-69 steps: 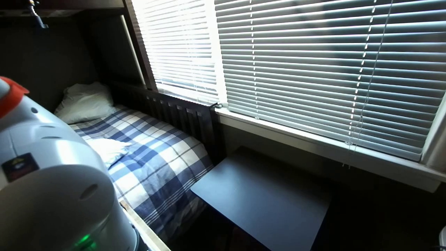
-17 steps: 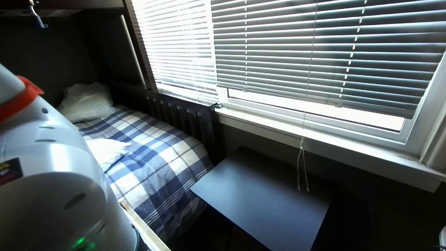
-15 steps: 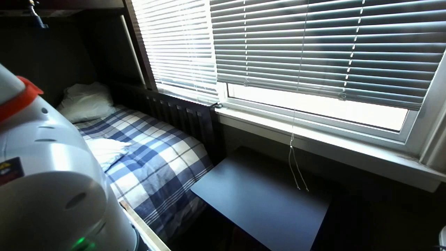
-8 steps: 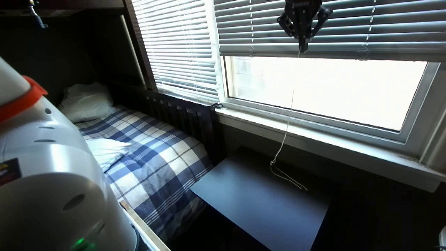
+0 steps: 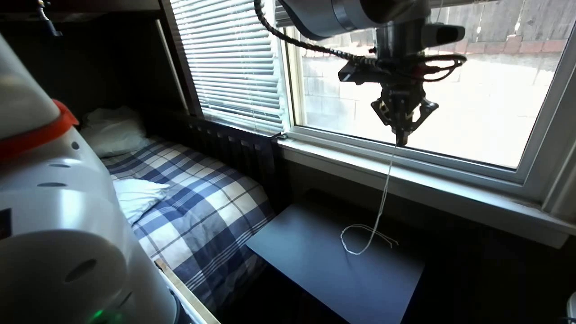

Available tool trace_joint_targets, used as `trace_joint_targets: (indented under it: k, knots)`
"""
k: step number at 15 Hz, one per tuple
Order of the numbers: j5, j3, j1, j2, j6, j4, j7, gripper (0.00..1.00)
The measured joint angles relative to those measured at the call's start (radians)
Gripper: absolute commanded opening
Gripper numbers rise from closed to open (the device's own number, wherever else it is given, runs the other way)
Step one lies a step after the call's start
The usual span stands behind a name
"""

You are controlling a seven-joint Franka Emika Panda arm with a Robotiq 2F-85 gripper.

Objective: Open the blinds on the right window.

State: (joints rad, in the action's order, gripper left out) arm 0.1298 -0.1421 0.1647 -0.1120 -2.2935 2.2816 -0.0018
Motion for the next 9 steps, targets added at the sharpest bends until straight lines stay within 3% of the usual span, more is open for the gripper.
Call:
trace_joint_targets:
  k: [5,9]
  knots:
    - [0.047,-0.033,0.028,0.156,-0.154,0.034,0.049,0.01]
    - [0.073,-0.068,0.035,0.289,-0.214,0.032,0.089,0.01]
